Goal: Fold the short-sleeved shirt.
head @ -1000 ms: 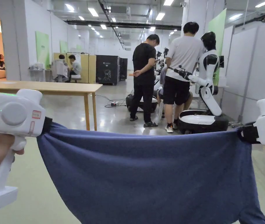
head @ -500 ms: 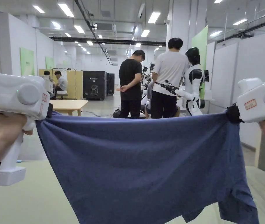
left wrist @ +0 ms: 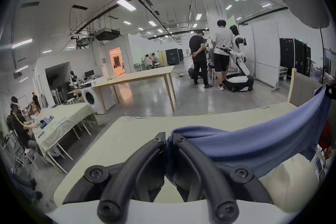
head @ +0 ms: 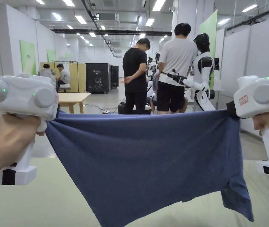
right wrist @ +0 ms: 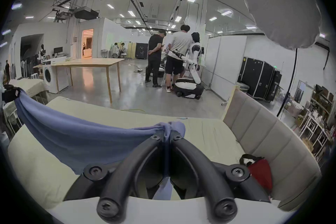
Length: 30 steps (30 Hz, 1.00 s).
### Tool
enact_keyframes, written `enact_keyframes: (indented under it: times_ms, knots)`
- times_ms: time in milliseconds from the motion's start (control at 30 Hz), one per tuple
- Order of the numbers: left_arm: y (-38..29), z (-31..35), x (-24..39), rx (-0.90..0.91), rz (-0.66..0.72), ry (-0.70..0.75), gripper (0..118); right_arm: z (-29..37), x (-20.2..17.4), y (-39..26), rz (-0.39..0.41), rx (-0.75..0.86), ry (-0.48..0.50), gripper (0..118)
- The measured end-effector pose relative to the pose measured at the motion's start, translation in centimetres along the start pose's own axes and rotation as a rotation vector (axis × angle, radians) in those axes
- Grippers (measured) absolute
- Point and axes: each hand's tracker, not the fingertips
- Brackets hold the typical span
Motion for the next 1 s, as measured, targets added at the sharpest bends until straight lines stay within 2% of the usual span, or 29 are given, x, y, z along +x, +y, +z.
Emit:
enact_keyframes:
  times_ms: [233,300,400,500,633,767,833,867,933,1000]
  knots:
    - [-5.4,-3.3,1.4,-0.097,-0.003,-0.023,4,-2.7,-0.4,-5.9,-0.001,-0.065,0.011,6]
    - [-7.7,-3.3,1.6,-0.122,-0.006,-0.038,4,-2.1,-0.3,-8.8,-0.029,-0.101,0.027,6]
    - [-11.9,-2.4,1.7,-0.198,-0.018,-0.076,4,-0.7,-0.6,-13.6,-0.005,-0.141,0.035,6]
    - [-16.7,0.1,1.2,-0.251,0.006,-0.131,4,1.8,-0.6,-18.8,-0.063,-0.194,0.092,6]
    - [-23.2,3.8,-0.3,-0.307,0.002,-0.163,4,6.4,-0.9,-25.6,-0.009,-0.264,0.099,6]
    - [-30.0,10.1,-1.6,-0.32,-0.048,-0.147,4,11.7,-0.9,-32.6,-0.085,-0.299,0.123,6]
    - [-32.6,12.6,-2.7,-0.356,-0.021,-0.165,4,14.8,-1.3,-35.8,-0.124,-0.307,0.134,6]
    - [-33.9,14.0,-3.3,-0.358,0.031,-0.181,4,15.9,-1.4,-37.0,-0.115,-0.326,0.147,6]
    - [-35.9,16.2,-4.3,-0.365,0.028,-0.166,4,18.3,-2.0,-39.3,-0.103,-0.331,0.139,6]
    - [-37.4,18.1,-5.1,-0.381,0.023,-0.168,4,20.3,-1.9,-40.8,-0.133,-0.332,0.153,6]
